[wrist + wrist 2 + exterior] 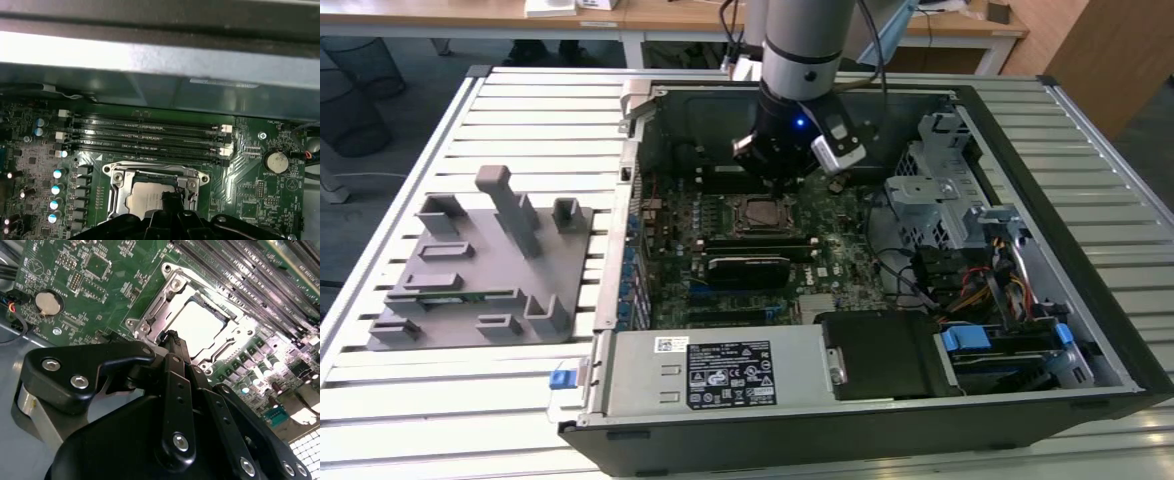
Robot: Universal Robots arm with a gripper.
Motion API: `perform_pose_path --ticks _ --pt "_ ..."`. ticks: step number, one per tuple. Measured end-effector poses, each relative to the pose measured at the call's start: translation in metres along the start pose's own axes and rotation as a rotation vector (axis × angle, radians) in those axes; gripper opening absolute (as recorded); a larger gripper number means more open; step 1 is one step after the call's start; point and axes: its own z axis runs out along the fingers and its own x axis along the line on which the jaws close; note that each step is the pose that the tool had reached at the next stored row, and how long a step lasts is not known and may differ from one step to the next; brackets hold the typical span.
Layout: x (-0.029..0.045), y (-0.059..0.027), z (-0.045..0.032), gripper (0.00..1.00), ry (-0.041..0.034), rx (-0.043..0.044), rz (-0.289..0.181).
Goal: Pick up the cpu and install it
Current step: 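Install the second cpu locking lever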
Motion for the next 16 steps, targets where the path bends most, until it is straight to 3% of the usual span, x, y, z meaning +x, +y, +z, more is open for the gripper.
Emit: perform_pose_path --ticks 10,16 --pt "0.0006 -0.006 -0.0005 0.11 0.0001 0.0002 0.0" --pt "0.0006 -0.0055 -0.0083 0.11 0.0 0.0001 0.0"
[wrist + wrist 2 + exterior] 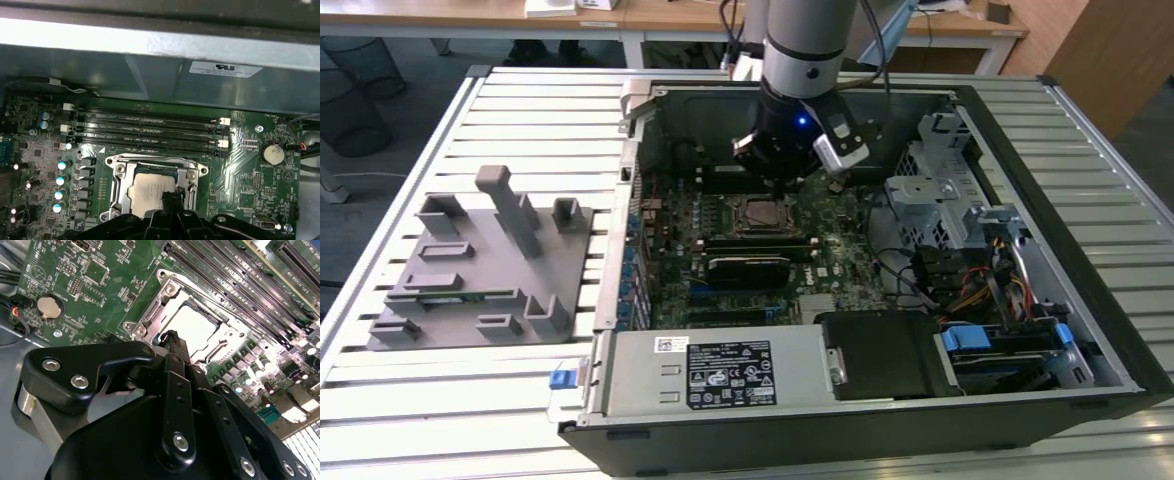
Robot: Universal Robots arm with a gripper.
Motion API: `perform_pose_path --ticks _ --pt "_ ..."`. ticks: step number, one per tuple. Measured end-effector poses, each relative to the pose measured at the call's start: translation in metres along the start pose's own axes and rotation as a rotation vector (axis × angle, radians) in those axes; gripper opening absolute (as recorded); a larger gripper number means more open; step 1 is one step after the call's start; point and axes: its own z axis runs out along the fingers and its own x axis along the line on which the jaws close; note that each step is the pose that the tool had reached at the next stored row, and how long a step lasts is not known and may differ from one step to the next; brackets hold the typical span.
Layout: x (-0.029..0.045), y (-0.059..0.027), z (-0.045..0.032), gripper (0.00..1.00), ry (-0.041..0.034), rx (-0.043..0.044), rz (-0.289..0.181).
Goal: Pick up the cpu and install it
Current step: 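Install the second cpu locking lever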
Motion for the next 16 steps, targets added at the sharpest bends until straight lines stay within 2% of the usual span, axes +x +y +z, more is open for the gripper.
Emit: perform_pose_path --ticks 5,12,16 --pt "0.0002 -0.0025 -0.0017 0.11 0.0001 0.001 0.0" --pt "0.0015 -0.0193 -0.0026 0.11 0.0003 0.0009 0.0" --pt "0.002 -0.026 -0.0031 0.11 0.0052 -0.0017 0.0"
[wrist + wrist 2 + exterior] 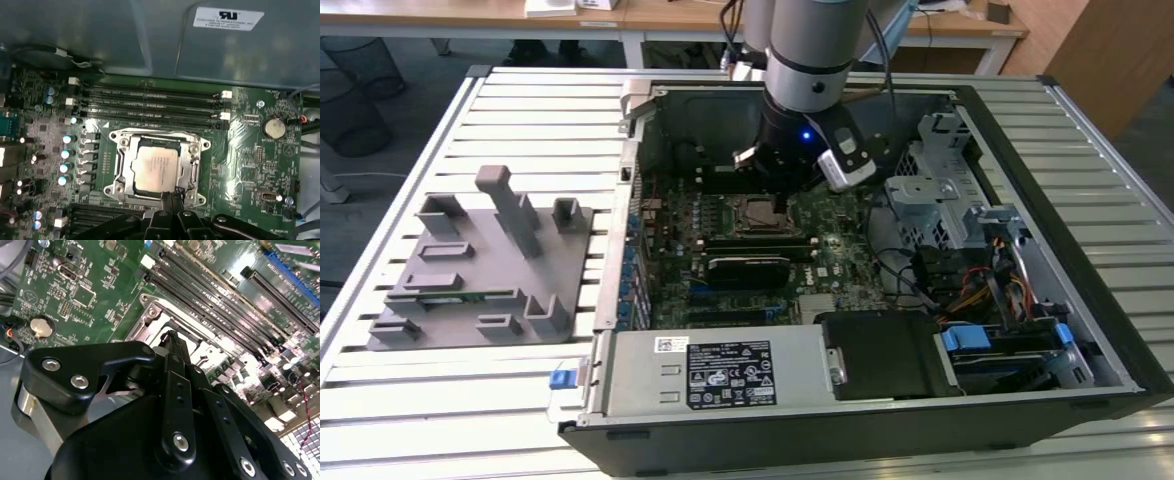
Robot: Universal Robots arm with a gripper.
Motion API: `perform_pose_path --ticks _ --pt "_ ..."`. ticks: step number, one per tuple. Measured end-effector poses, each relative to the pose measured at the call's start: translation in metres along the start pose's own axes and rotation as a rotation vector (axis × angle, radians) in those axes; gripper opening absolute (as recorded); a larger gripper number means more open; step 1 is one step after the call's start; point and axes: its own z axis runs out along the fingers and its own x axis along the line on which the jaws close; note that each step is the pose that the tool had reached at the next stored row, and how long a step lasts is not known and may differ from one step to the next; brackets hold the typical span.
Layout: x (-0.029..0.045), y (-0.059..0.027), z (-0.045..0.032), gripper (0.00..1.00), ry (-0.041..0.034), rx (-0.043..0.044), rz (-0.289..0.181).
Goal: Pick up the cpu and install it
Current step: 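Install the second cpu locking lever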
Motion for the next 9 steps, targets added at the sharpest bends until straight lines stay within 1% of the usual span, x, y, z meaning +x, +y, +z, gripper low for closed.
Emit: perform_pose_path --ticks 2,3,4,5,9 --pt "-0.0003 -0.0002 0.0 0.11 0.0115 -0.0047 0.001" --pt "-0.0004 -0.0003 0.0 0.11 0.0145 -0.0094 0.001" --pt "-0.0004 -0.0006 -0.0001 0.11 0.0158 -0.0141 0.001" --pt "-0.0003 -0.0015 -0.0001 0.11 0.0164 -0.0154 0.001" --pt "0.0001 -0.0067 -0.0002 0.11 0.0165 -0.0156 0.001"
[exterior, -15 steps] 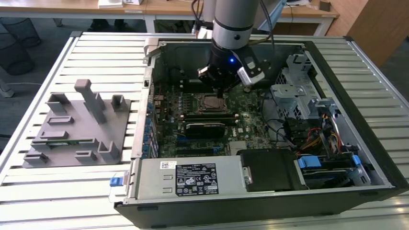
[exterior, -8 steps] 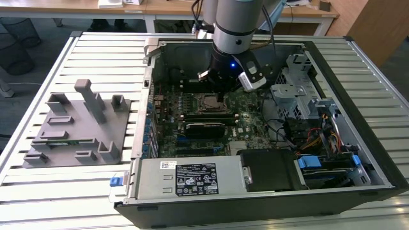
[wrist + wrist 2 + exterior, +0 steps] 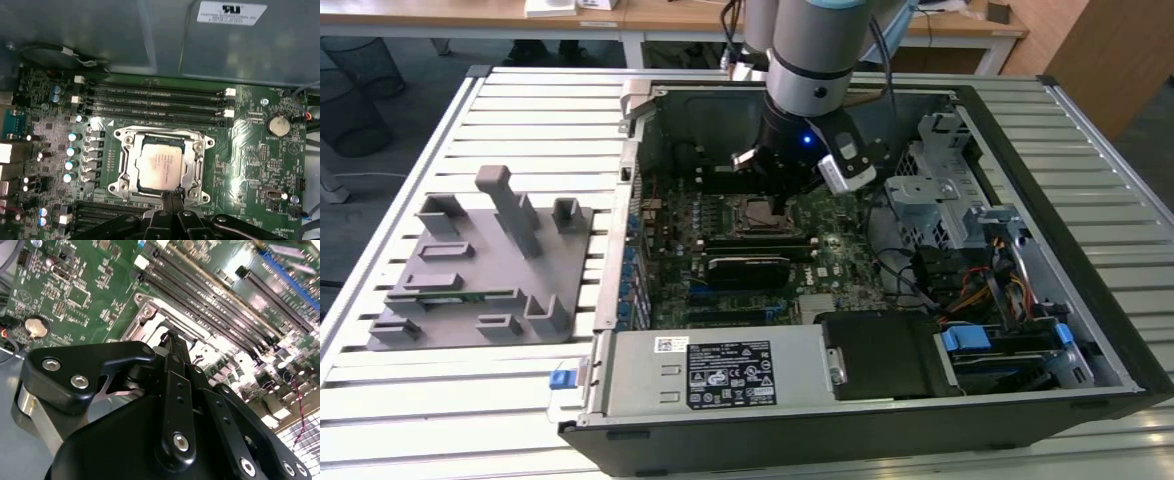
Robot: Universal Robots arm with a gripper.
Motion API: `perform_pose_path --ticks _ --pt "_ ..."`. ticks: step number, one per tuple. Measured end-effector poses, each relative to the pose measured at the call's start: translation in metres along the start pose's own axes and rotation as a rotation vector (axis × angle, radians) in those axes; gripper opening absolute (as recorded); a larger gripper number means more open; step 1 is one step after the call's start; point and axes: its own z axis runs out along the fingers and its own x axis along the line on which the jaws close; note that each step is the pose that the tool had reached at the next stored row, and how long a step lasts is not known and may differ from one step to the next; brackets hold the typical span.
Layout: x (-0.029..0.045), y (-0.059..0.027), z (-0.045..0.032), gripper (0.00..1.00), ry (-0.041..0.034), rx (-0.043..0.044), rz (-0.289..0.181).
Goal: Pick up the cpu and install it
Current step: 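Install the second cpu locking lever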
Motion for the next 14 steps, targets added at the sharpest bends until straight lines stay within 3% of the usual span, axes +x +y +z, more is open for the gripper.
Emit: perform_pose_path --ticks 9,14 --pt "0.0013 -0.0122 0.0 0.11 0.0002 0.0 0.0" --pt "0.0082 -0.0133 0.0004 0.11 0.0002 0.0 0.0"
